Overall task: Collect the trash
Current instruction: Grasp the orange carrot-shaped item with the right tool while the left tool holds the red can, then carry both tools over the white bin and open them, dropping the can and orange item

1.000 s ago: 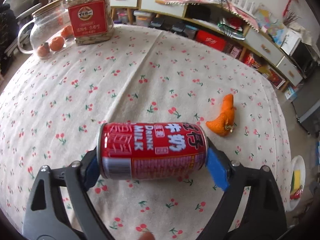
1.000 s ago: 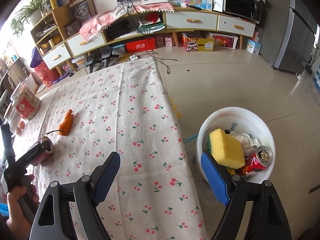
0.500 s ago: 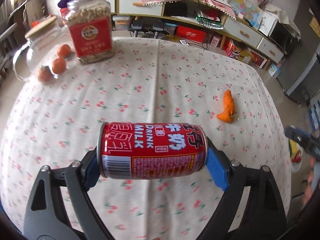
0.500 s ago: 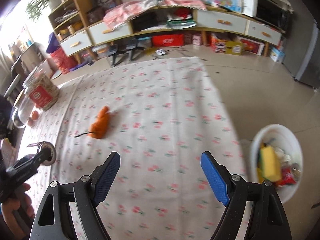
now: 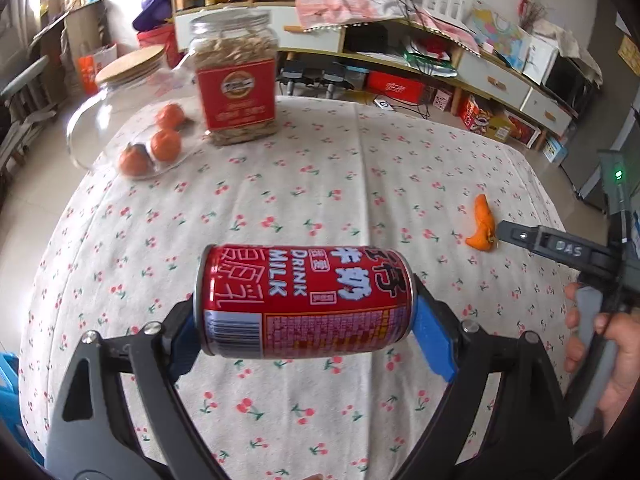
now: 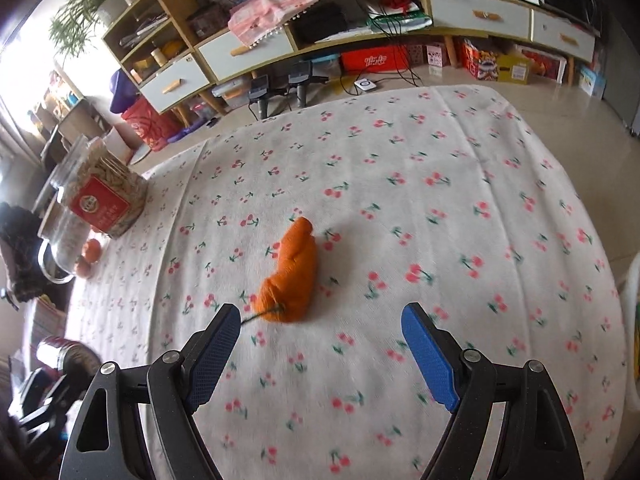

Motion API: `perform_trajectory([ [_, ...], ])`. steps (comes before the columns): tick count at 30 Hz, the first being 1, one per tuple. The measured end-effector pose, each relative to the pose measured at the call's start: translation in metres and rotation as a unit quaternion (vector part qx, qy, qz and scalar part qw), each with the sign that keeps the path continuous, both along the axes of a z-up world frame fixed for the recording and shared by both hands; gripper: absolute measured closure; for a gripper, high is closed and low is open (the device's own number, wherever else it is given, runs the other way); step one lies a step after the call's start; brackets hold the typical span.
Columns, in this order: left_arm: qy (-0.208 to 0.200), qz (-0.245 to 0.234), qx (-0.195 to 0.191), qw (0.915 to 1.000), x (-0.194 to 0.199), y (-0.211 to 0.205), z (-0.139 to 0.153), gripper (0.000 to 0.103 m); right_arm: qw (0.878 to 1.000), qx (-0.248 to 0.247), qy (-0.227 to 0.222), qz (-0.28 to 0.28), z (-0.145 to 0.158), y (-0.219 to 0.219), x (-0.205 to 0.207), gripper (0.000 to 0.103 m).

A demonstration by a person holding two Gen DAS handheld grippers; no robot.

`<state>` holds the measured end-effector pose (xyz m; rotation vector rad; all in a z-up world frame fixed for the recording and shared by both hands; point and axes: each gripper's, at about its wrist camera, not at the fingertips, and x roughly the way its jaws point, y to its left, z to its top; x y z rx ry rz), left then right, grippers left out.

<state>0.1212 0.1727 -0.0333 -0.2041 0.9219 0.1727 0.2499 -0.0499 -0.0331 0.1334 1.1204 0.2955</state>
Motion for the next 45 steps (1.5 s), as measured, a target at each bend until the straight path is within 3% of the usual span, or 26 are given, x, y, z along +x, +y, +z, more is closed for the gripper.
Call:
perform_trajectory([
  [4, 0.005, 0.006, -0.014, 0.9999, -0.004, 0.008, -0.003, 0.014, 1.0, -0.011, -0.003, 0.007, -0.015, 0.011, 0.007, 0.02],
  [7, 0.005, 0.006, -0.022, 0.9997, -0.005, 0.009, -0.004, 0.014, 0.999, -0.042, -0.026, 0.013, -0.02, 0.019, 0.007, 0.027],
  [11, 0.004, 0.001, -0.024, 0.9997, -0.005, 0.006, -0.004, 0.014, 0.997, -0.056, -0.044, 0.02, -0.019, 0.023, 0.004, 0.055],
  [15, 0.004, -0.004, -0.028, 0.9996, -0.003, 0.002, -0.004, 0.014, 0.997, -0.049, -0.045, 0.032, -0.019, 0.022, 0.001, 0.071],
  [31, -0.006, -0.042, -0.023, 0.9988, -0.003, -0.027, -0.001, 0.014, 0.998, -0.028, -0.05, 0.028, 0.011, -0.026, -0.029, 0.074],
  [45, -0.018, -0.108, -0.015, 0.9939, -0.005, -0.085, -0.002, 0.014, 0.997, -0.015, -0.074, 0.016, 0.049, -0.117, -0.075, 0.074],
])
